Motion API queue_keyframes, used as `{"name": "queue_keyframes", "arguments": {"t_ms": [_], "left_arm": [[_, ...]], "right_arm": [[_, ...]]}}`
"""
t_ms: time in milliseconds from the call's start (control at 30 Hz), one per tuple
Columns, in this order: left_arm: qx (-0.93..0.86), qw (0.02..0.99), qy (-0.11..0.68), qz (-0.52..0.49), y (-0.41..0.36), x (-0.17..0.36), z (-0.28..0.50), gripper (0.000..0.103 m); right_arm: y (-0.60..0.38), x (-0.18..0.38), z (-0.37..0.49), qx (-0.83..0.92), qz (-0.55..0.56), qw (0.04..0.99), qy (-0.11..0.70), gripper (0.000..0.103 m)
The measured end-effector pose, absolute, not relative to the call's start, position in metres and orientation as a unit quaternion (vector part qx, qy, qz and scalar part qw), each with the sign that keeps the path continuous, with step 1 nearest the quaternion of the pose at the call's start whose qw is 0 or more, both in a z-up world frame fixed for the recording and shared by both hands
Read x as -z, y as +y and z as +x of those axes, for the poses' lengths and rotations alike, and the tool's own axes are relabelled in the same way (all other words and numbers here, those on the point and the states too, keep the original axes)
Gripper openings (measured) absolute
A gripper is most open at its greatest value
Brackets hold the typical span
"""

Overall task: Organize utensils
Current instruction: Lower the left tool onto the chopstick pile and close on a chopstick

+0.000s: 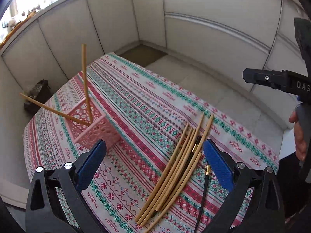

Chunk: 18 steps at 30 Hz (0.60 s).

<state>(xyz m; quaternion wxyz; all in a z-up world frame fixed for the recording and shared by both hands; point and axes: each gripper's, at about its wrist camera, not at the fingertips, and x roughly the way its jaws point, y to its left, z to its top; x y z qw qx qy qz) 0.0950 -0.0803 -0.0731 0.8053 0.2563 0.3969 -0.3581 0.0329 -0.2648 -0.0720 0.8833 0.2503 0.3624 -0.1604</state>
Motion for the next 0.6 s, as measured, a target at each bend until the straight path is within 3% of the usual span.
{"name": "queue_keyframes", "arguments": {"t_ms": [133, 333, 533, 600], "left_arm": [[0.367, 0.766, 0.424, 0.316, -0.109, 0.097, 0.101, 0.096], [0.357, 0.712, 0.458, 0.395, -0.152, 0.136, 0.116, 0.094], [0.358, 0.673, 0.469, 0.446, -0.173, 0.162, 0.127, 0.064], [0.363, 0.666, 0.475, 0.445, -0.176, 0.166, 0.129, 0.06]], "right_arm": [[-0.274, 0.073, 0.03, 0.173, 0.225, 0.884, 0.371, 0.096], [-0.3, 0.078, 0.024, 0.171, 0.274, 0.869, 0.374, 0.096], [-0.303, 0.079, 0.025, 0.154, 0.281, 0.867, 0.382, 0.096], [-0.304, 0.081, 0.027, 0.146, 0.288, 0.863, 0.387, 0.096]]}}
